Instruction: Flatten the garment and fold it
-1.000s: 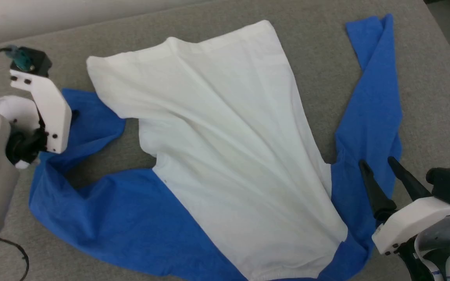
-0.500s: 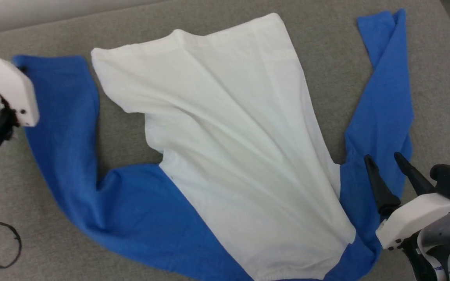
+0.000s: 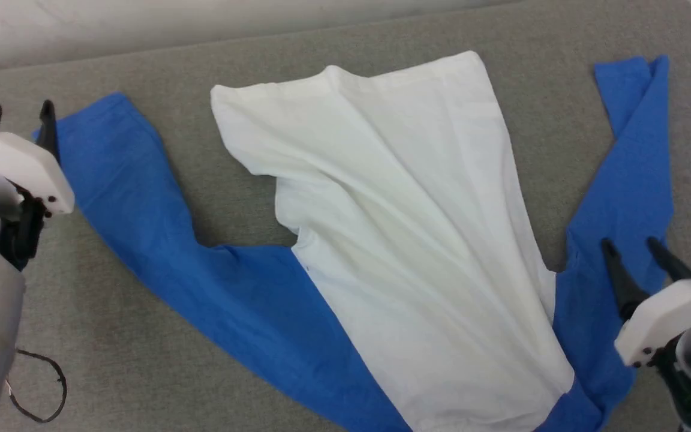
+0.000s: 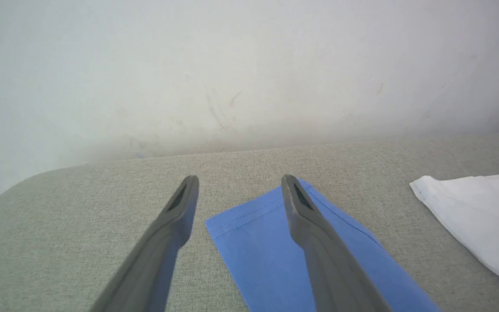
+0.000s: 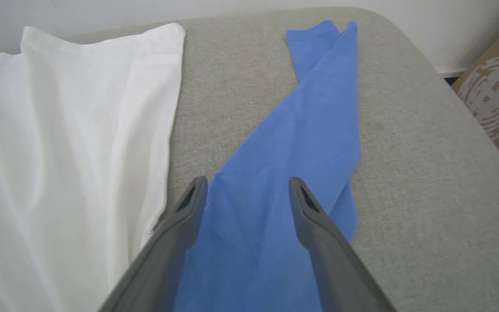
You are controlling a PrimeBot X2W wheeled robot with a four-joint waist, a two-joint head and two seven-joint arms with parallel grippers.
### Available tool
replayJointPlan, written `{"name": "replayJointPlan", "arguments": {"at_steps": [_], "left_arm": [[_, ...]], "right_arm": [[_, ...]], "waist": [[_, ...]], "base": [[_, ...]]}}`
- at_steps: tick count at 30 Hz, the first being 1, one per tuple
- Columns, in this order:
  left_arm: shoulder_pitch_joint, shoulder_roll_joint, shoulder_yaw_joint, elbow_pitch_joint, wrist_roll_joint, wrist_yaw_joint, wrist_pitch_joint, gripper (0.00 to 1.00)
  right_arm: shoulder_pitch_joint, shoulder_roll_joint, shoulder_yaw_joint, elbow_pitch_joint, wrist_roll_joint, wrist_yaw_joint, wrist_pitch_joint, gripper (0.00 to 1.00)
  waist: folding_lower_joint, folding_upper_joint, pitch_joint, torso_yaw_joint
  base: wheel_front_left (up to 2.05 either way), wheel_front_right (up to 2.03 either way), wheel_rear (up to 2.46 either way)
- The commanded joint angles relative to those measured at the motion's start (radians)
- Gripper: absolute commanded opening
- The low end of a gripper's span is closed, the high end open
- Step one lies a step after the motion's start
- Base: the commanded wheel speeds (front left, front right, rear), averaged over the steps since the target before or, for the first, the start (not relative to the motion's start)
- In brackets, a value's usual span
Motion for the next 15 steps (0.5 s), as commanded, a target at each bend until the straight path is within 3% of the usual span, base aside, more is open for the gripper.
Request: {"name": "replayJointPlan", "arguments": {"at_steps": [1,6,10,15], "left_arm": [[0.021,-0.014,0.001,-0.002,0.003,-0.01,-0.046,1.0],[0.089,-0.06,-0.013,-0.051,0.01,-0.029,-0.157,1.0],[0.177,-0.098,-0.018,-0.174,0.011,-0.032,-0.185,1.0],[0.296,-0.112,-0.02,-0.391,0.039,0.023,-0.193,1.0]], "right_arm": [[-0.037,-0.007,-0.024,0.015,-0.006,-0.002,0.027,1.0],[-0.114,-0.038,-0.054,0.093,-0.049,-0.002,0.152,1.0],[-0.19,-0.045,-0.088,0.195,-0.069,-0.002,0.23,1.0],[-0.293,-0.055,-0.171,0.351,-0.108,-0.002,0.28,1.0]], "waist": [[0.0,0.0,-0.041,0.039],[0.0,0.0,-0.092,0.085],[0.0,0.0,-0.117,0.13],[0.0,0.0,-0.113,0.194]], "base": [[0.0,0.0,0.0],[0.0,0.0,0.0],[0.0,0.0,0.0],[0.0,0.0,0.0]]}}
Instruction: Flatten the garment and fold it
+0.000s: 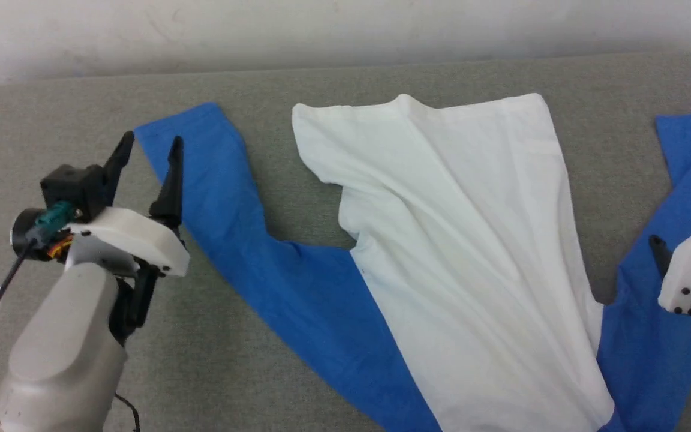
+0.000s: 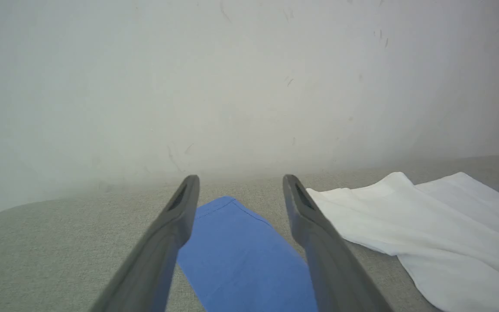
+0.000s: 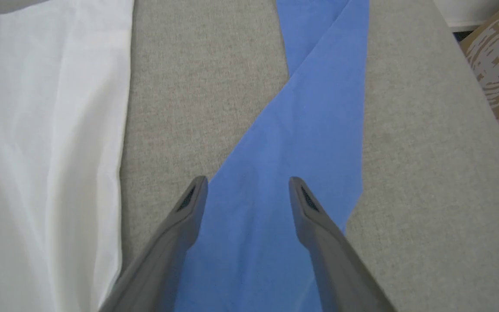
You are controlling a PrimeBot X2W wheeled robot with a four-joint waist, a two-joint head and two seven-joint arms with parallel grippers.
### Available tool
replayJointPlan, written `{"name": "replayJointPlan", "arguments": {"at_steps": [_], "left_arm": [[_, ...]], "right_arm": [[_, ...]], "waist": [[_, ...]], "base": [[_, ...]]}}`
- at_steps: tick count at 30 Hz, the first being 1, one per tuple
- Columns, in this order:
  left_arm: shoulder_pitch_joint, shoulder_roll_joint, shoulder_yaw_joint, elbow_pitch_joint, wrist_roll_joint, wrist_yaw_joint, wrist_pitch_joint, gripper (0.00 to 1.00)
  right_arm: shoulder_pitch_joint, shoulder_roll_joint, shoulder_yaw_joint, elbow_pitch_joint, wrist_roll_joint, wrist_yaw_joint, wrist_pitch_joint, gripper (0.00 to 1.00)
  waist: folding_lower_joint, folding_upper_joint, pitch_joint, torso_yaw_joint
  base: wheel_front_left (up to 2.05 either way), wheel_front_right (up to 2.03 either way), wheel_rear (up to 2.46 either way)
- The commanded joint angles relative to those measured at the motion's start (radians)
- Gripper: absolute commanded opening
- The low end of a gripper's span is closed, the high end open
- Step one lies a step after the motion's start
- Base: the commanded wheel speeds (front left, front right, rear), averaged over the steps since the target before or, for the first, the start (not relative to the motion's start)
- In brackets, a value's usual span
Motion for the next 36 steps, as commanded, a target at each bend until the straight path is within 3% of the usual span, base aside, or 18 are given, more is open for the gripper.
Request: {"name": "replayJointPlan", "arguments": {"at_steps": [1,10,15,20,22,30,36], "left_arm": [[0.051,-0.004,0.0,-0.061,0.014,0.025,-0.005,1.0],[0.277,0.001,-0.006,-0.397,0.097,0.161,-0.007,1.0],[0.36,-0.025,0.033,-0.509,0.146,0.201,-0.007,1.0],[0.403,-0.062,0.06,-0.547,0.162,0.206,-0.007,1.0],[0.413,-0.078,0.07,-0.554,0.167,0.2,-0.007,1.0],[0.439,-0.106,0.102,-0.533,0.194,0.168,-0.007,1.0],[0.458,-0.122,0.119,-0.52,0.206,0.149,-0.007,1.0]], "right_arm": [[-0.043,-0.006,-0.016,0.039,-0.02,-0.001,0.007,1.0],[-0.157,-0.054,-0.133,0.266,-0.167,-0.001,-0.034,1.0],[-0.182,-0.054,-0.18,0.353,-0.216,-0.001,-0.056,1.0],[-0.185,-0.06,-0.218,0.413,-0.249,-0.001,-0.064,1.0],[-0.186,-0.061,-0.244,0.438,-0.261,-0.001,-0.072,0.0],[-0.218,-0.061,-0.223,0.474,-0.25,-0.001,-0.196,0.0],[-0.242,-0.069,-0.078,0.44,-0.214,-0.001,-0.298,0.0]], "waist": [[0.0001,0.0,-0.013,0.064],[0.0001,0.0,0.016,0.14],[0.0001,0.0,0.025,0.156],[0.0001,0.0,0.036,0.164],[0.0001,0.0,0.042,0.166],[0.0001,0.0,0.031,0.147],[0.0001,0.0,-0.005,0.129]], "base": [[0.0,0.0,0.0],[0.0,0.0,0.0],[0.0,0.0,0.0],[0.0,0.0,0.0],[0.0,0.0,0.0],[0.0,0.0,0.0],[0.0,0.0,0.0]]}}
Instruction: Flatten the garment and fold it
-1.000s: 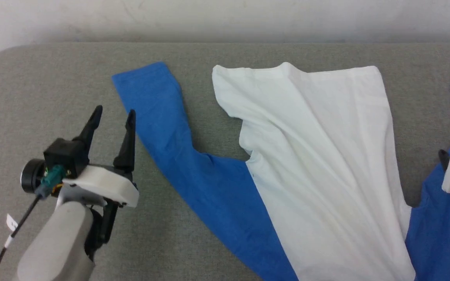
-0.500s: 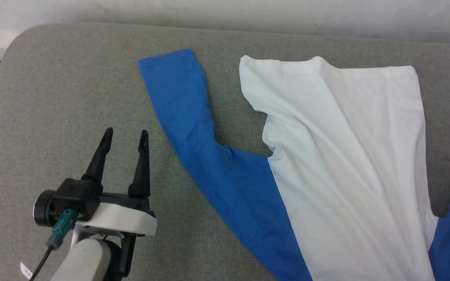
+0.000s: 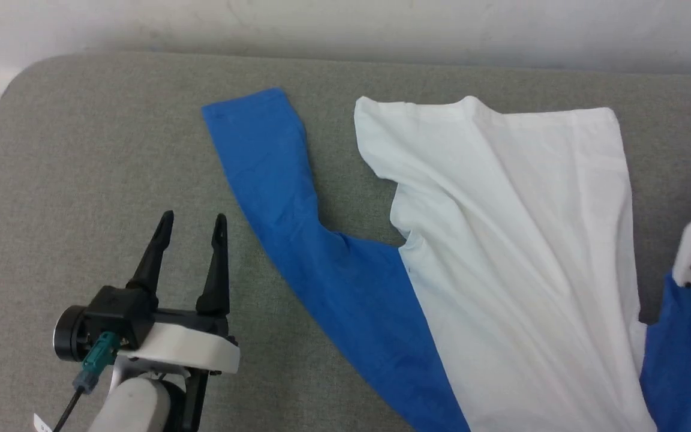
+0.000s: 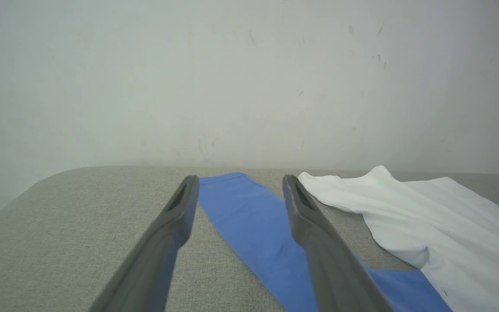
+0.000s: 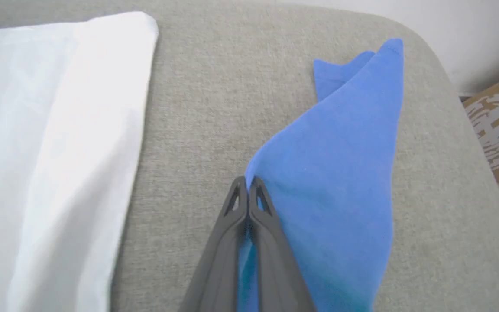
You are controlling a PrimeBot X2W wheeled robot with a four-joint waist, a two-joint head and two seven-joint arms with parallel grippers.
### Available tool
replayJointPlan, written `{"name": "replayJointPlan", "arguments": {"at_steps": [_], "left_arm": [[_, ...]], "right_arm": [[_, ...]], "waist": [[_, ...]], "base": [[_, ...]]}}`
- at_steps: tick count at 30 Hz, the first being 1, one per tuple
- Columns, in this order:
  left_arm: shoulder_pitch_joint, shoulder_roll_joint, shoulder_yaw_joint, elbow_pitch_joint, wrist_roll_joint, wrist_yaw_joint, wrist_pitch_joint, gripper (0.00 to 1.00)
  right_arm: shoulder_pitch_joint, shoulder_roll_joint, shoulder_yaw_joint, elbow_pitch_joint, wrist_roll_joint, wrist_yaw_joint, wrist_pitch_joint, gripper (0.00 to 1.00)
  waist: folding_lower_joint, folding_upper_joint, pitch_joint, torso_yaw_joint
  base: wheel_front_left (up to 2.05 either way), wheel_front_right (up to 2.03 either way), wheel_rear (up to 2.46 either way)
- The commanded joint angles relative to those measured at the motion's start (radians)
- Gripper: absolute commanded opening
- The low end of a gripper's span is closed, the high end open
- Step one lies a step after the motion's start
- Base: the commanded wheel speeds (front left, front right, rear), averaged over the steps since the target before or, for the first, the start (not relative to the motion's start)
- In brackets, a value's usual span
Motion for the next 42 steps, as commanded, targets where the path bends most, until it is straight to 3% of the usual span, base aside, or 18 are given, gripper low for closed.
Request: {"name": "replayJointPlan", "arguments": {"at_steps": [1,11,12,13,21,24,28,36,42], "left_arm": [[0.017,-0.006,0.006,0.003,0.006,-0.008,-0.005,1.0],[0.036,-0.033,0.019,0.017,0.014,-0.032,-0.005,1.0],[0.038,-0.034,0.021,0.019,0.014,-0.034,-0.005,1.0],[0.04,-0.036,0.021,0.022,0.013,-0.036,-0.005,1.0],[0.049,-0.048,0.029,0.041,0.012,-0.043,-0.005,1.0],[0.051,-0.052,0.035,0.039,0.012,-0.046,-0.005,1.0],[0.043,-0.055,0.036,0.031,0.015,-0.054,-0.005,1.0],[0.014,-0.061,0.025,0.02,0.026,-0.064,-0.005,1.0],[-0.002,-0.066,0.02,0.018,0.031,-0.066,-0.005,1.0]], "right_arm": [[-0.023,0.003,0.029,-0.014,0.015,-0.001,-0.015,0.0],[0.023,-0.024,0.384,-0.047,0.149,-0.001,0.004,0.0],[0.028,-0.029,0.406,-0.036,0.161,-0.001,0.011,0.16],[0.033,-0.036,0.427,-0.025,0.17,-0.001,0.016,1.0],[0.037,-0.1,0.494,-0.067,0.29,-0.001,-0.023,1.0],[0.031,-0.144,0.442,-0.126,0.343,-0.001,-0.011,1.0],[0.023,-0.208,0.323,-0.158,0.332,-0.001,0.031,1.0],[-0.044,-0.212,0.2,-0.043,0.306,-0.001,0.103,1.0],[-0.107,-0.223,0.147,0.093,0.21,-0.001,0.109,1.0]], "waist": [[-0.0001,-0.0002,-0.014,-0.008],[-0.0001,-0.0002,-0.018,0.03],[-0.0001,-0.0002,-0.018,0.033],[-0.0001,-0.0002,-0.017,0.037],[-0.0001,-0.0002,-0.027,0.032],[-0.0001,-0.0002,-0.026,0.02],[-0.0001,-0.0002,-0.005,0.018],[-0.0001,-0.0002,0.066,0.056],[-0.0001,-0.0002,0.105,0.087]], "base": [[0.0,0.0,0.0],[0.0,0.0,0.0],[0.0,0.0,0.0],[0.0,0.0,0.0],[0.0,0.0,0.0],[0.0,0.0,0.0],[0.0,0.0,0.0],[0.0,0.0,0.0],[0.0,0.0,0.0]]}}
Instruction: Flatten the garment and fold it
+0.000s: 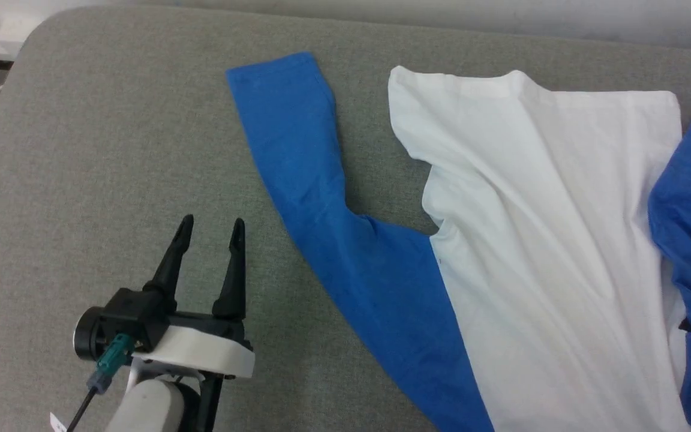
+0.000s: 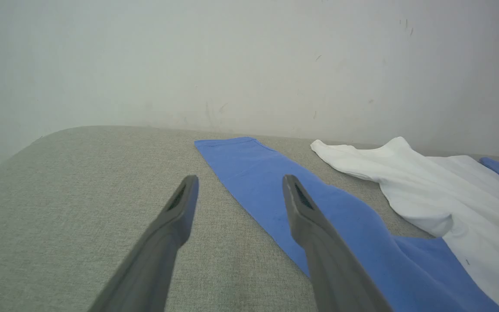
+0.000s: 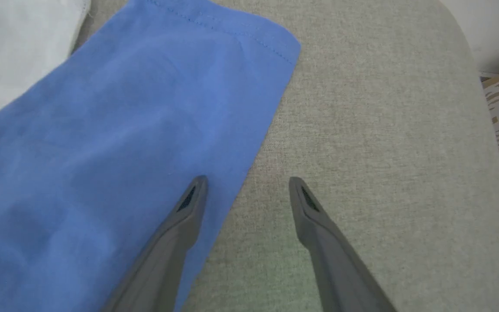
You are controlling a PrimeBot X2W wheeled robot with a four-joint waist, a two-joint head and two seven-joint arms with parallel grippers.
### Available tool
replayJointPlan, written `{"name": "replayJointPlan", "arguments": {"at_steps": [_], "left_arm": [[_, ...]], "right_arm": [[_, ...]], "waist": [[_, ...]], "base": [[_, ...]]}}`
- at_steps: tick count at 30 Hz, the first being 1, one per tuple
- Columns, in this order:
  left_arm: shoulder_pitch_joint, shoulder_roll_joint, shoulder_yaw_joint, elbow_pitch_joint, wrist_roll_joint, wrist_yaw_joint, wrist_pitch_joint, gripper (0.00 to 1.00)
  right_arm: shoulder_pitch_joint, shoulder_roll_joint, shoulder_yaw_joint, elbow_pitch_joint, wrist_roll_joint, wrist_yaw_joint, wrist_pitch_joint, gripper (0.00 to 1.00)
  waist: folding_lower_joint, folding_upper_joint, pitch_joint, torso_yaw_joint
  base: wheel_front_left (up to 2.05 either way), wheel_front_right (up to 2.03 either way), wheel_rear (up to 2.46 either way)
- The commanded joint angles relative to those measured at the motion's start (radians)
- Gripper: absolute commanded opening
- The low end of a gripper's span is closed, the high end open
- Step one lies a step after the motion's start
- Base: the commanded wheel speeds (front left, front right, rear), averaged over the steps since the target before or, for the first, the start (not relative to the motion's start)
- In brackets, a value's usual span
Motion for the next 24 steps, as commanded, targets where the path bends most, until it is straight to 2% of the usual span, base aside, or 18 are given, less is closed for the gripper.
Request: {"name": "replayJointPlan", "arguments": {"at_steps": [1,4,5,6,7,11,16,24], "left_arm": [[-0.016,-0.006,-0.002,-0.003,0.011,-0.007,-0.005,1.0],[-0.02,-0.011,-0.004,0.0,0.013,-0.008,-0.005,1.0],[-0.02,-0.012,-0.004,0.001,0.013,-0.008,-0.005,1.0],[-0.019,-0.014,-0.004,0.002,0.014,-0.008,-0.005,1.0],[-0.019,-0.015,-0.004,0.004,0.015,-0.008,-0.005,1.0],[-0.012,-0.017,-0.002,0.017,0.015,-0.008,-0.005,1.0],[-0.008,-0.014,-0.003,0.026,0.015,-0.013,-0.005,1.0],[-0.009,-0.015,-0.006,0.024,0.014,-0.014,-0.005,1.0]], "right_arm": [[-0.017,-0.003,-0.014,0.026,-0.027,-0.002,-0.004,1.0],[-0.024,0.011,-0.031,0.077,-0.058,-0.002,-0.01,1.0],[-0.022,0.015,-0.031,0.092,-0.065,-0.002,-0.013,0.8],[-0.021,0.021,-0.034,0.104,-0.067,-0.002,-0.018,0.03],[-0.02,0.025,-0.036,0.115,-0.066,-0.002,-0.025,0.0],[-0.016,0.011,-0.049,0.145,-0.072,-0.002,-0.073,0.0],[-0.013,-0.056,-0.084,0.158,-0.127,-0.002,-0.145,0.0],[-0.011,-0.148,-0.175,0.163,-0.233,-0.002,-0.192,0.0]], "waist": [[-0.0001,-0.0001,0.025,0.026],[-0.0001,-0.0001,0.032,0.033],[-0.0001,-0.0001,0.032,0.034],[-0.0001,-0.0001,0.032,0.034],[-0.0001,-0.0001,0.03,0.033],[-0.0001,-0.0001,0.011,0.018],[-0.0001,-0.0001,-0.019,-0.006],[-0.0001,-0.0001,-0.028,-0.024]], "base": [[0.0,0.0,0.0],[0.0,0.0,0.0],[0.0,0.0,0.0],[0.0,0.0,0.0],[0.0,0.0,0.0],[0.0,0.0,0.0],[0.0,0.0,0.0],[0.0,0.0,0.0]]}}
